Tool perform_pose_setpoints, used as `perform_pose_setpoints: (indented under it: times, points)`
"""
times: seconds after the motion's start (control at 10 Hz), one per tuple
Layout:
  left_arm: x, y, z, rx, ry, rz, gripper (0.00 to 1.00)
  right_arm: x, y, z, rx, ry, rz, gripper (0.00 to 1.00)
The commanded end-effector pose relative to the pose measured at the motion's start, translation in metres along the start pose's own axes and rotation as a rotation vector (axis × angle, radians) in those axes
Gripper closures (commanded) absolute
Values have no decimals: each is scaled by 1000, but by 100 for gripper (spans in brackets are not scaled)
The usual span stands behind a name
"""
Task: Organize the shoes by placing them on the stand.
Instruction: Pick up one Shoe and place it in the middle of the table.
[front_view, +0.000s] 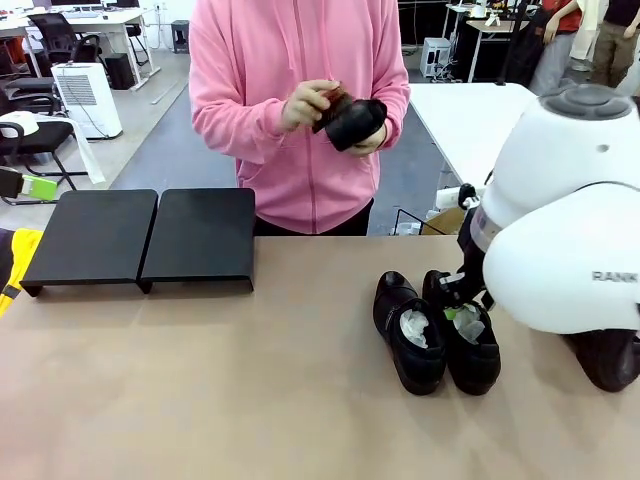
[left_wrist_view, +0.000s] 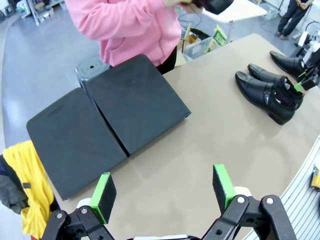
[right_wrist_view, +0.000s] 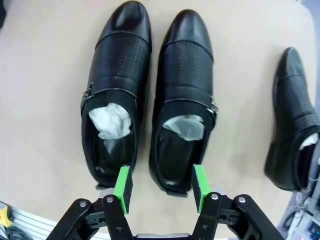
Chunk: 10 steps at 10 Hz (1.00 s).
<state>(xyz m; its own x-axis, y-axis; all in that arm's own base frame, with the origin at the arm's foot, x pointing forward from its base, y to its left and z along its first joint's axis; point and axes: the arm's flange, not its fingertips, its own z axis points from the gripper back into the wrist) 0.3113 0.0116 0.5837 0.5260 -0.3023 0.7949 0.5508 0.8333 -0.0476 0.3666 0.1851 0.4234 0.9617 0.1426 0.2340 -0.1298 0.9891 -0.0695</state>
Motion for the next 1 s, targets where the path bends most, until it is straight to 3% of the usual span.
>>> perform_pose_setpoints:
  times: [0.0, 0.2, 0.3, 0.9]
  points:
    - [-1, 1, 1, -8, -1, -11, 0, 16, 14, -9, 47, -10, -42, 36]
    - [-1, 1, 1, -8, -1, -11, 0, 21, 16, -12, -13, 36, -90, 36]
    - [-1, 1, 1, -8, -1, -11, 0, 10, 8, -15, 25, 11, -16, 36]
    - [-1, 1, 1, -8, -1, -11, 0, 26, 24, -22, 64, 95, -59, 36]
